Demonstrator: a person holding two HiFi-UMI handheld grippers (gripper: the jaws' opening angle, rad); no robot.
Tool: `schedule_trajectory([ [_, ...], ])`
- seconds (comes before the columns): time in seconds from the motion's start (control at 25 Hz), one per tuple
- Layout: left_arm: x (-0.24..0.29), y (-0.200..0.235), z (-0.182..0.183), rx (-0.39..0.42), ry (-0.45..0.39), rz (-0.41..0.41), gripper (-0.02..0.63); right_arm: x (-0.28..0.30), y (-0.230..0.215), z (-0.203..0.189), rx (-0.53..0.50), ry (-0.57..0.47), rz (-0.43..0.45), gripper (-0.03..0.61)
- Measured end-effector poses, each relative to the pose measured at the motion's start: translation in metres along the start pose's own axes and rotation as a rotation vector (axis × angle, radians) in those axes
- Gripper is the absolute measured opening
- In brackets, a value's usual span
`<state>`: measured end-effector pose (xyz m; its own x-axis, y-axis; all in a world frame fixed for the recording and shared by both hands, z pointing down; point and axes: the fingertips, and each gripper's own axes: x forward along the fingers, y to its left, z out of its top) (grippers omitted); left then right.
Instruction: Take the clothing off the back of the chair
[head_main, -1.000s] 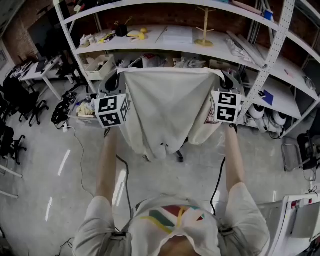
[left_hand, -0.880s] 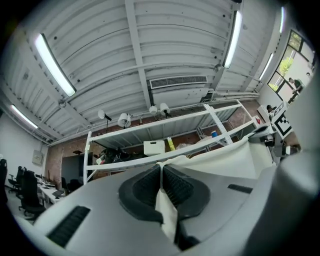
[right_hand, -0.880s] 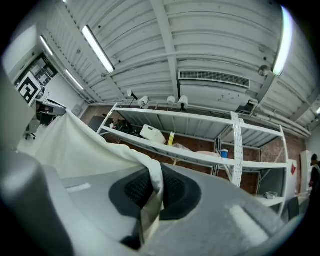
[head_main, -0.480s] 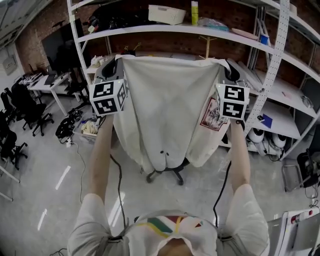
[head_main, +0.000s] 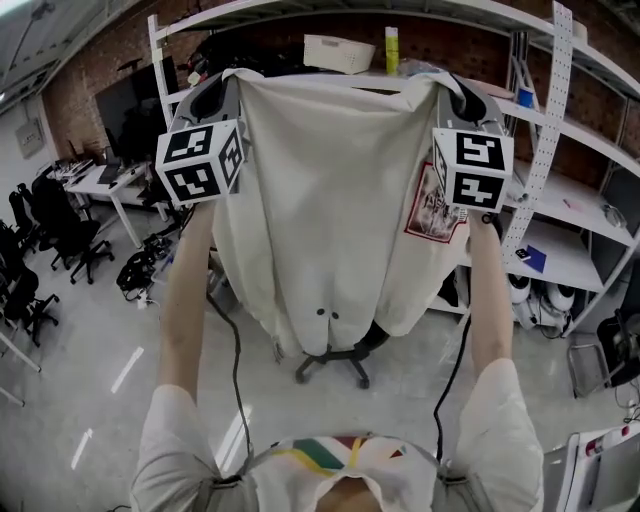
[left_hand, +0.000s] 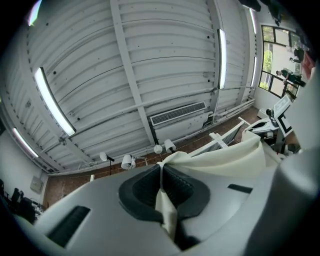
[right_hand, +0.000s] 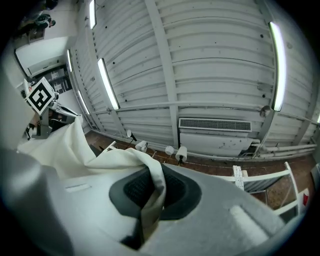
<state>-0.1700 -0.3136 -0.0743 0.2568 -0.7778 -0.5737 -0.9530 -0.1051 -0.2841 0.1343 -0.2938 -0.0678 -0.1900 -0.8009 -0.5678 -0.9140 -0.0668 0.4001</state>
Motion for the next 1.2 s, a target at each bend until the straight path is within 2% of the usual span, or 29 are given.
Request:
schedule_trajectory([
  [0.48, -0.029, 0.009, 0.086, 0.035, -0.104, 0.014, 0.015, -0.014, -0.012, 0.076, 0.01, -0.129, 0.011, 0.006],
  [0.68, -0.044, 0.005, 0.102, 0.017, -0.122, 0.002, 0.015, -0.027, -0.011, 0.085, 0.019, -0.144, 0.017, 0.006],
  [0.88, -0.064, -0.011, 0.082, -0.026, -0.09, -0.022, 0.016, -0.049, 0.002, 0.065, 0.054, -0.113, 0.044, 0.006],
  [1.2, -0.11, -0.047, 0.005, -0.078, -0.002, -0.054, 0.015, -0.086, 0.051, -0.009, 0.054, 0.009, 0.129, 0.006],
])
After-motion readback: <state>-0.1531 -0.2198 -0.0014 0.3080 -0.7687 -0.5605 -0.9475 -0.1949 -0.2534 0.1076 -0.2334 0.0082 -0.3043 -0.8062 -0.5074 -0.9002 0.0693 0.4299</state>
